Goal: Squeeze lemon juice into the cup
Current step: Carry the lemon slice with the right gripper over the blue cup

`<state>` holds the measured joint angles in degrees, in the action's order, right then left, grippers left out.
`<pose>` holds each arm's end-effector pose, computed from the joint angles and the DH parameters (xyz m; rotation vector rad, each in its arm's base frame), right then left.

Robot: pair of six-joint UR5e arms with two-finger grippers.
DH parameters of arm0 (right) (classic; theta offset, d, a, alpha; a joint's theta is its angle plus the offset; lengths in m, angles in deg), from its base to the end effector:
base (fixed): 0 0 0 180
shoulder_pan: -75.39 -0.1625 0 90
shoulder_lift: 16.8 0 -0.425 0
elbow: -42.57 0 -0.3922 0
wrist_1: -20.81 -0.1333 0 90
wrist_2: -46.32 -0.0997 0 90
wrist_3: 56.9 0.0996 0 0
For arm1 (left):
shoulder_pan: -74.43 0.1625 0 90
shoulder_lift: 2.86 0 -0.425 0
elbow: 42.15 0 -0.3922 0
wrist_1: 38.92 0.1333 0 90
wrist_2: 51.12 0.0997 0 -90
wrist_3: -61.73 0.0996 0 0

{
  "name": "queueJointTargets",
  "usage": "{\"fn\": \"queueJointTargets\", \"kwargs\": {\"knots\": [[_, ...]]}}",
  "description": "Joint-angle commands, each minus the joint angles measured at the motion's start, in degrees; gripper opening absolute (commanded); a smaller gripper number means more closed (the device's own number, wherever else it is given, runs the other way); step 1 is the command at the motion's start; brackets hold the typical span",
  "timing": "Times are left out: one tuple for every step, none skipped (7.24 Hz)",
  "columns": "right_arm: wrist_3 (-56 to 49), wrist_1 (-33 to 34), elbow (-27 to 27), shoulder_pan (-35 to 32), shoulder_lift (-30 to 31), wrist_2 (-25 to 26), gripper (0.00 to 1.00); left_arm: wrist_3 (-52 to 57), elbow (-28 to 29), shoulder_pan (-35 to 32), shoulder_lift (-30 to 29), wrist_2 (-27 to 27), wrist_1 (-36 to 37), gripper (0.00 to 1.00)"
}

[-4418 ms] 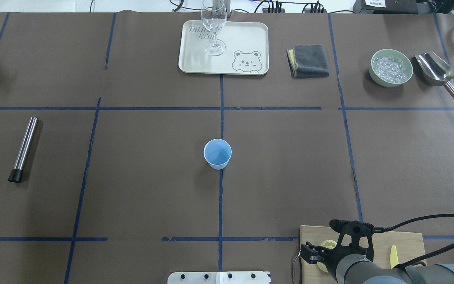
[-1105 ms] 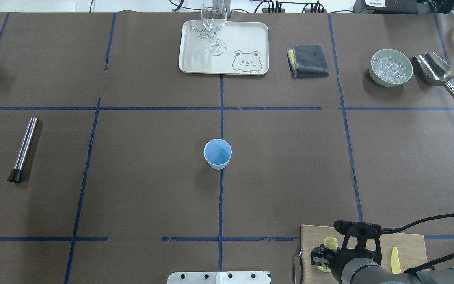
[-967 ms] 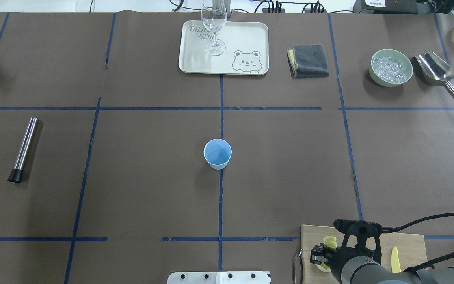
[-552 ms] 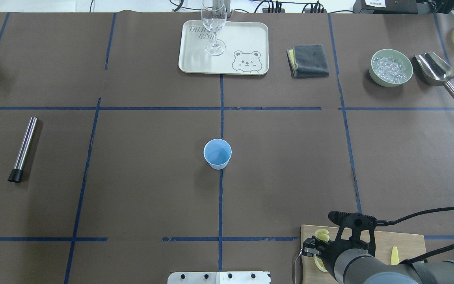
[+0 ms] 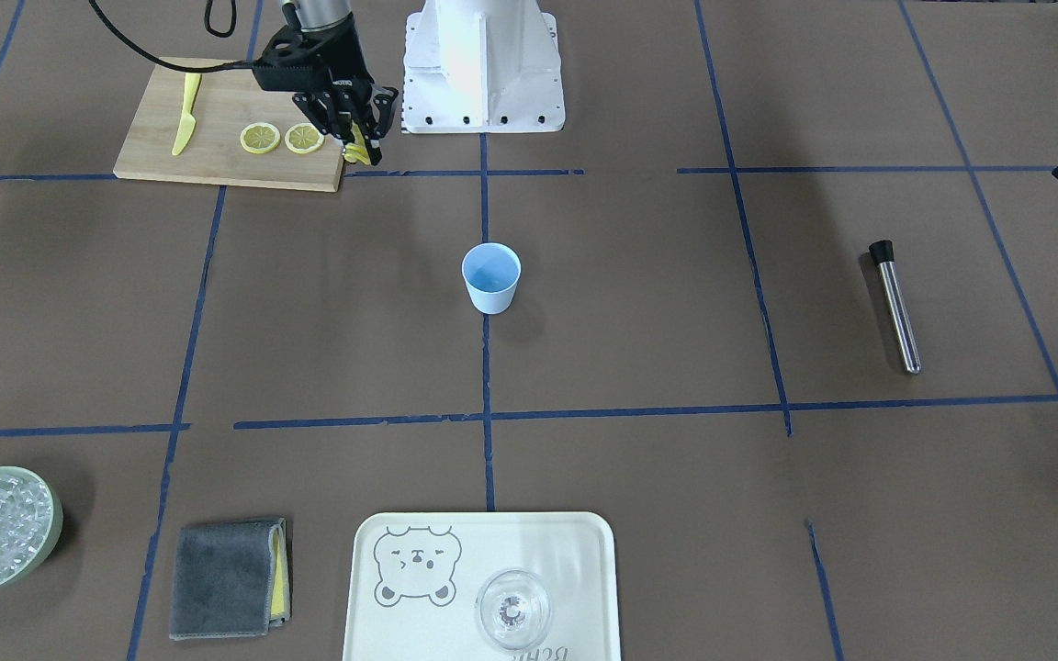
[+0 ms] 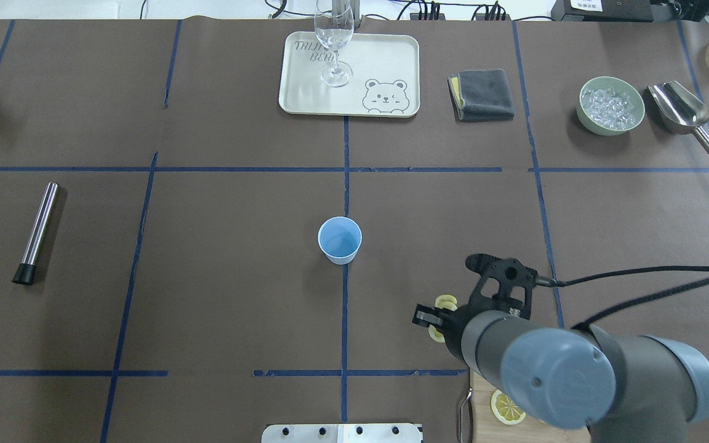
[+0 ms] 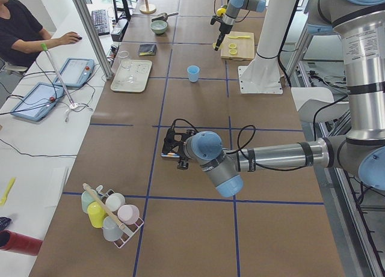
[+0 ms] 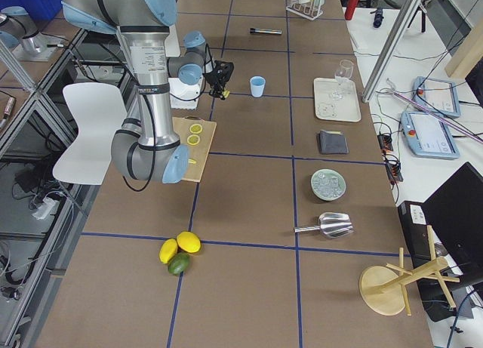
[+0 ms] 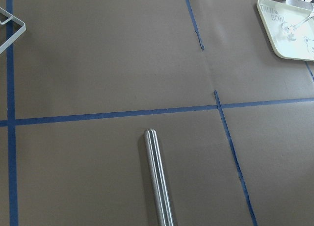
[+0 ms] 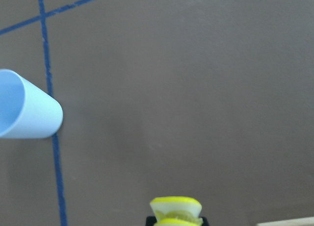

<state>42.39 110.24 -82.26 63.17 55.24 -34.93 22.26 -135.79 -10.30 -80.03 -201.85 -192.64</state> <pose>-0.4638 -0.2523 0.2332 0.1665 -0.9328 0.4183 -0.0104 -0.3929 0.5866 0.4170 1.2135 -0.0090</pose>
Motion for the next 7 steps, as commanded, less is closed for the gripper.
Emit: {"fn": "queueJointTargets", "kwargs": {"knots": [[-1.1, 1.5, 8.1, -8.0, -11.2, -5.7, 0.30, 0.0, 0.0, 0.0, 0.0, 0.0, 0.0, 1.00], [-1.0, 1.3, 13.2, -9.3, -16.1, -5.7, 0.33, 0.0, -0.1, 0.0, 0.0, 0.0, 0.0, 1.00], [-0.9, 1.2, 17.6, -10.0, -20.3, -5.8, 0.34, 0.0, -0.1, 0.0, 0.0, 0.1, 0.0, 1.00], [-0.9, 1.1, 21.3, -10.0, -22.9, -6.0, 0.39, 0.0, -0.2, 0.0, 0.0, 0.0, 0.0, 1.00], [-0.9, 1.1, 21.7, -10.0, -23.1, -6.6, 0.40, 0.0, -0.2, 0.0, 0.0, 0.0, 0.0, 1.00], [-0.9, 1.0, 22.4, -10.0, -23.2, -6.6, 0.41, 0.0, -0.2, 0.0, 0.0, 0.1, 0.0, 1.00], [-0.9, 1.0, 22.9, -10.0, -23.3, -6.6, 0.43, 0.0, -0.3, 0.0, 0.0, 0.0, 0.0, 1.00]]}}
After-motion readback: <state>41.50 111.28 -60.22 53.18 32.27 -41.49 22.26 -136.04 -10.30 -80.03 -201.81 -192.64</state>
